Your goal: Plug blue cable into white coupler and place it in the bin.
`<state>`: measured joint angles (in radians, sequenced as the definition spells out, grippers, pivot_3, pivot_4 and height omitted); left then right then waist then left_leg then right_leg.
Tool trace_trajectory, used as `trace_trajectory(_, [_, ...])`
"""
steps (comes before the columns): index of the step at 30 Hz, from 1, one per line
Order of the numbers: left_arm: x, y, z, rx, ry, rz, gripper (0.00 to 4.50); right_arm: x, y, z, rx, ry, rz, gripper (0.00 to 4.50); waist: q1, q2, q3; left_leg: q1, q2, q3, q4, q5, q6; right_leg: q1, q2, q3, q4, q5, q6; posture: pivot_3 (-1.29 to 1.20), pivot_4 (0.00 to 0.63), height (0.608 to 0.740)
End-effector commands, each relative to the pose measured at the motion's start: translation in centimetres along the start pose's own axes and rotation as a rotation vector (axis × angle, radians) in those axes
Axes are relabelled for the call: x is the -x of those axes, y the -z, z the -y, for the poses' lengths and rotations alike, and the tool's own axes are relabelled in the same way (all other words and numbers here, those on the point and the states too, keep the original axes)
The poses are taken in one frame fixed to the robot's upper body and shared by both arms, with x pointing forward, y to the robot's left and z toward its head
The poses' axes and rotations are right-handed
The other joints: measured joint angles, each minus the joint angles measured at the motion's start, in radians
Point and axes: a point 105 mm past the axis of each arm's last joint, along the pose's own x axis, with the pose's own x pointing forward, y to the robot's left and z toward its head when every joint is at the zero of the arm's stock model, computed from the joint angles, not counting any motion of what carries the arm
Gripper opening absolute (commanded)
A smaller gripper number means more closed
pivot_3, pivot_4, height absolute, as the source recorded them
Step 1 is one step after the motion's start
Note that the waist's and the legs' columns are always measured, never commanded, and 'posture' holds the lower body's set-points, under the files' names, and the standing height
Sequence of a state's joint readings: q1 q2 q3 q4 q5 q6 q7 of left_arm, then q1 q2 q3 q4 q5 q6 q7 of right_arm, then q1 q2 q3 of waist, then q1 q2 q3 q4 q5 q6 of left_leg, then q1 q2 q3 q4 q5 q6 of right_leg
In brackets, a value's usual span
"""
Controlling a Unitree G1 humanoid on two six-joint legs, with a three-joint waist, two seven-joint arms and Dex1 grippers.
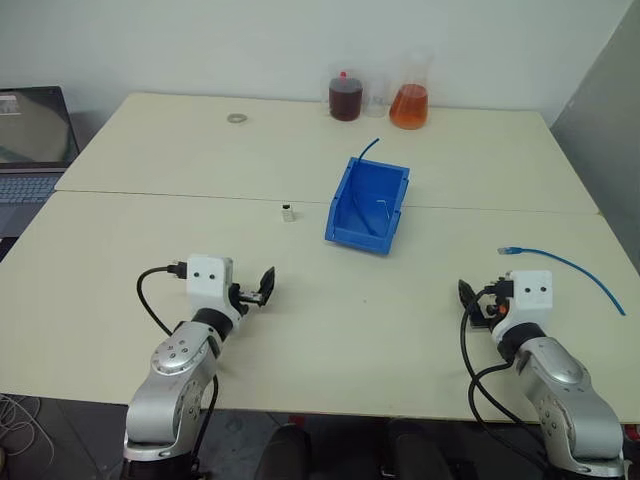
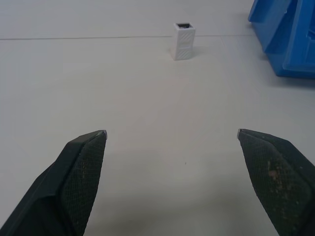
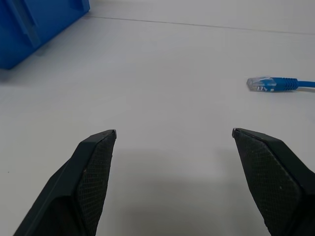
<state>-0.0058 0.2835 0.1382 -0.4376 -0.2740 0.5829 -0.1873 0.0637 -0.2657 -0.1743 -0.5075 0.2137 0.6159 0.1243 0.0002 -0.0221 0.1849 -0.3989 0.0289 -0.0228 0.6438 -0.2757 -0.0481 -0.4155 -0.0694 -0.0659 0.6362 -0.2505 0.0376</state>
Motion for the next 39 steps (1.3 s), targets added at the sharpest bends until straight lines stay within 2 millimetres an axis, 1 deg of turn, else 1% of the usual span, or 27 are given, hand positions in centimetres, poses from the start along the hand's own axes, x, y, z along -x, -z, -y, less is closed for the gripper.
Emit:
trace_trajectory(1, [0.5, -1.4, 0.2, -0.037, 0.011, 0.045, 4.50, 0.5, -1.3, 0.5, 0.018, 0.028, 0.060, 4.02, 0.000, 0.000, 0.000, 0.000, 0.000, 0.000, 0.001, 0.000, 0.000, 0.000, 0.000, 0.000, 0.000, 0.000, 0.000, 0.00, 0.150, 0.740])
trace_trajectory(3, [0.5, -1.1, 0.0, -0.043, 0.003, 0.028, 4.50, 0.5, -1.2, 0.7, 0.021, 0.032, 0.055, 4.02, 0.001, 0.000, 0.000, 0.001, 0.000, 0.000, 0.003, 0.000, 0.000, 0.000, -0.001, 0.000, 0.006, -0.001, 0.001, 0.00, 0.150, 0.740])
trace_trajectory(7, [0.6, -1.3, 0.7, -0.018, 0.061, 0.035, 4.50, 0.5, -1.0, 0.7, 0.024, 0.030, 0.047, 4.02, 0.000, 0.000, 0.000, 0.004, 0.000, 0.000, 0.003, 0.002, 0.002, 0.000, 0.000, 0.000, 0.010, 0.000, -0.001, 0.00, 0.150, 0.740])
trace_trajectory(12, [0.7, -2.3, 3.5, -0.045, 0.271, 0.053, 4.50, 0.8, -0.9, 1.0, 0.036, 0.031, 0.039, 4.02, 0.000, 0.000, 0.000, 0.007, 0.000, 0.000, 0.003, 0.002, 0.003, 0.003, 0.000, 0.000, 0.011, 0.000, -0.001, 0.00, 0.150, 0.740])
trace_trajectory(13, [0.6, -2.9, 5.0, -0.069, 0.389, 0.065, 4.50, 0.7, -1.0, 1.7, 0.056, 0.031, 0.040, 4.02, 0.000, 0.000, 0.000, 0.007, 0.000, 0.000, 0.003, 0.002, 0.003, 0.003, 0.000, 0.000, 0.011, 0.000, -0.001, 0.00, 0.150, 0.740])
trace_trajectory(14, [0.7, -3.3, 6.1, -0.087, 0.471, 0.070, 4.50, 0.7, -1.2, 2.2, 0.071, 0.030, 0.040, 4.02, 0.000, 0.000, 0.000, 0.007, 0.000, 0.000, 0.003, 0.002, 0.003, 0.003, 0.000, 0.001, 0.011, 0.000, -0.001, 0.00, 0.150, 0.740])
trace_trajectory(17, [0.7, -4.1, 9.1, -0.146, 0.698, 0.082, 4.50, -0.4, -1.7, 5.9, 0.151, 0.042, 0.026, 4.02, 0.003, 0.001, 0.000, 0.007, 0.000, 0.000, 0.005, 0.002, 0.003, 0.005, 0.000, 0.000, 0.011, 0.000, -0.001, 0.00, 0.150, 0.740])
trace_trajectory(18, [0.6, -4.5, 10.2, -0.137, 0.776, 0.098, 4.50, -1.0, -1.7, 7.4, 0.175, 0.015, 0.000, 4.02, 0.003, 0.001, 0.000, 0.008, -0.001, 0.001, 0.005, 0.002, 0.003, 0.006, 0.000, 0.001, 0.010, 0.001, -0.001, 0.00, 0.150, 0.740])
trace_trajectory(19, [0.5, -4.8, 11.0, -0.133, 0.833, 0.105, 4.50, -1.5, -1.9, 8.3, 0.190, -0.021, -0.015, 4.02, 0.002, 0.001, 0.000, 0.009, -0.001, 0.001, 0.006, 0.003, 0.003, 0.007, 0.000, 0.001, 0.010, 0.001, -0.001, 0.00, 0.150, 0.740])
trace_trajectory(21, [0.0, -5.2, 12.2, -0.151, 0.903, 0.118, 4.50, -2.3, -2.6, 9.2, 0.213, -0.105, -0.026, 4.02, 0.001, 0.001, 0.000, 0.012, -0.002, 0.001, 0.006, 0.003, 0.004, 0.010, 0.000, 0.002, 0.010, 0.001, -0.001, 0.00, 0.150, 0.740])
trace_trajectory(24, [-0.8, -5.6, 13.1, -0.174, 0.955, 0.134, 4.50, -4.2, -4.2, 9.8, 0.260, -0.202, -0.026, 4.02, -0.006, 0.001, 0.000, 0.014, -0.001, 0.002, 0.004, 0.003, 0.005, 0.010, 0.001, 0.002, 0.010, 0.003, -0.006, 0.00, 0.150, 0.740])
trace_trajectory(27, [-1.6, -5.9, 14.0, -0.187, 0.999, 0.150, 4.50, -6.9, -5.8, 10.5, 0.333, -0.257, -0.038, 4.02, -0.024, 0.002, 0.000, 0.016, 0.001, 0.002, 0.003, 0.004, 0.006, 0.010, 0.004, 0.005, 0.011, 0.004, -0.009, 0.00, 0.150, 0.740])
trace_trajectory(29, [-1.8, -6.1, 14.5, -0.189, 1.020, 0.160, 4.50, -8.5, -6.0, 11.0, 0.387, -0.278, -0.072, 4.02, -0.030, 0.002, 0.000, 0.017, 0.001, 0.003, 0.004, 0.004, 0.007, 0.010, 0.004, 0.006, 0.011, 0.004, -0.009, 0.00, 0.150, 0.740])
trace_trajectory(31, [-1.7, -6.1, 14.8, -0.186, 1.035, 0.166, 4.50, -9.6, -5.7, 10.9, 0.404, -0.317, -0.123, 4.02, -0.030, 0.002, 0.000, 0.017, 0.001, 0.004, 0.003, 0.004, 0.007, 0.011, 0.004, 0.006, 0.010, 0.005, -0.009, 0.00, 0.150, 0.740])
trace_trajectory(34, [-1.6, -6.2, 14.9, -0.168, 1.026, 0.172, 4.50, -10.8, -5.7, 10.8, 0.414, -0.335, -0.172, 4.02, -0.028, 0.002, 0.000, 0.016, 0.001, 0.005, 0.003, 0.004, 0.006, 0.010, 0.003, 0.007, 0.010, 0.005, -0.009, 0.00, 0.150, 0.740])
trace_trajectory(39, [-0.7, -6.0, 14.4, -0.144, 1.019, 0.162, 4.50, -11.2, -5.7, 10.3, 0.440, -0.395, -0.285, 4.02, -0.026, 0.002, 0.000, 0.016, -0.001, 0.010, 0.003, 0.006, 0.002, 0.010, -0.001, 0.008, 0.010, 0.005, -0.009, 0.00, 0.150, 0.740])
